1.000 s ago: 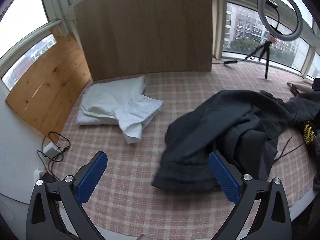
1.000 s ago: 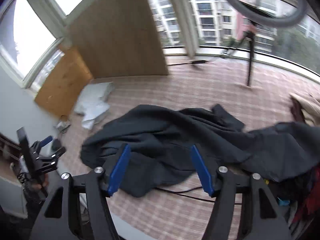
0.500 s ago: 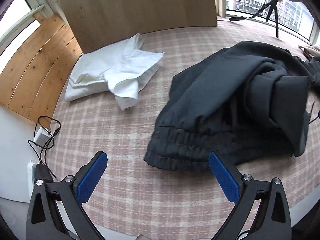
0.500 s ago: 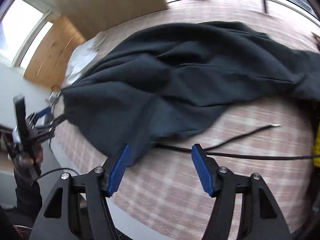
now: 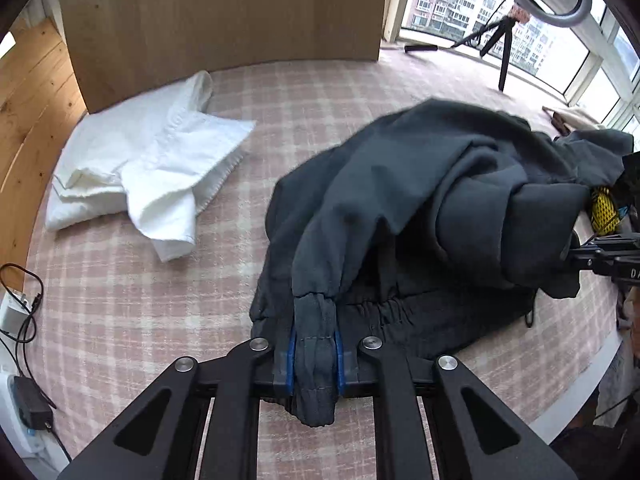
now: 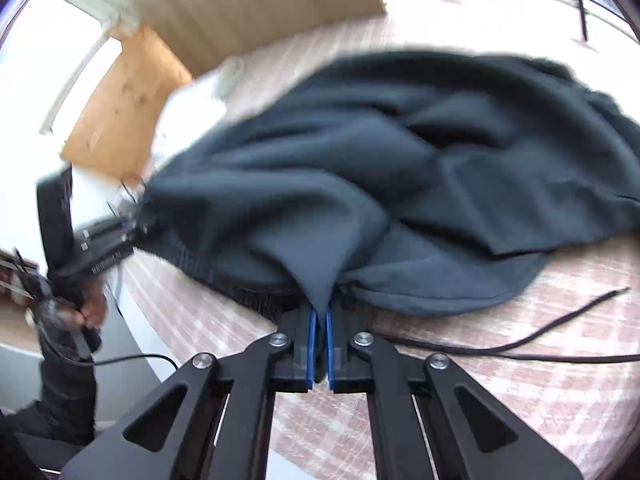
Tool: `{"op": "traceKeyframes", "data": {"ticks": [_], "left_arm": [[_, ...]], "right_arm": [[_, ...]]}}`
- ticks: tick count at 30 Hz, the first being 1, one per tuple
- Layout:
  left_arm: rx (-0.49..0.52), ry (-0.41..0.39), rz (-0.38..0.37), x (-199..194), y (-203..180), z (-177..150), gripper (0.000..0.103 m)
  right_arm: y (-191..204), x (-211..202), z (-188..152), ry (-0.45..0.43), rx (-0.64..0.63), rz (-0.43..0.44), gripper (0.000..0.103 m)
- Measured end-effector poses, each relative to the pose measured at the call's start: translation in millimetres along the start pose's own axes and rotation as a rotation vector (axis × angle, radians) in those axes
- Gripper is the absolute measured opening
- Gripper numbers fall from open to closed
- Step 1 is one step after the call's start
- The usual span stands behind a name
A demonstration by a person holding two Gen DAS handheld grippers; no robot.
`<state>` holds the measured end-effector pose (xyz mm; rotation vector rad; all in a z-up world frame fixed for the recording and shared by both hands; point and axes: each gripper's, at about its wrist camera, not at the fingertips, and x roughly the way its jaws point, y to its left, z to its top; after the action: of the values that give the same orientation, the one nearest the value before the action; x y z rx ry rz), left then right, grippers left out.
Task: Fold clothes
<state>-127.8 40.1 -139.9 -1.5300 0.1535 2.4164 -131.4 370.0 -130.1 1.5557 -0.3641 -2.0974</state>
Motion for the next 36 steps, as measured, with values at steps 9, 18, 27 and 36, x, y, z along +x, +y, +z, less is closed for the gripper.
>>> {"op": "traceKeyframes", "data": {"ticks": [9, 18, 27, 36], "left_arm": [[0.017, -0.086, 0.312, -36, 57, 28, 0.054], [-0.032, -0.026, 0.081, -36, 44, -23, 0.058], [0.021, 0.062, -0.094, 13, -57, -28, 0.063], [-0.033, 0.012, -0.029, -16, -47, -28, 0.005]], "right_arm": [[2, -76, 25, -0.232, 0.021, -0.165, 0.004], [-48, -58, 12, -0.188, 0.178, -0.268, 0.004], [-41, -68, 27, -0.222, 0.115, -0.252, 0.004], [-80, -145, 17, -0.313, 0.059, -0.328, 0.003]]}}
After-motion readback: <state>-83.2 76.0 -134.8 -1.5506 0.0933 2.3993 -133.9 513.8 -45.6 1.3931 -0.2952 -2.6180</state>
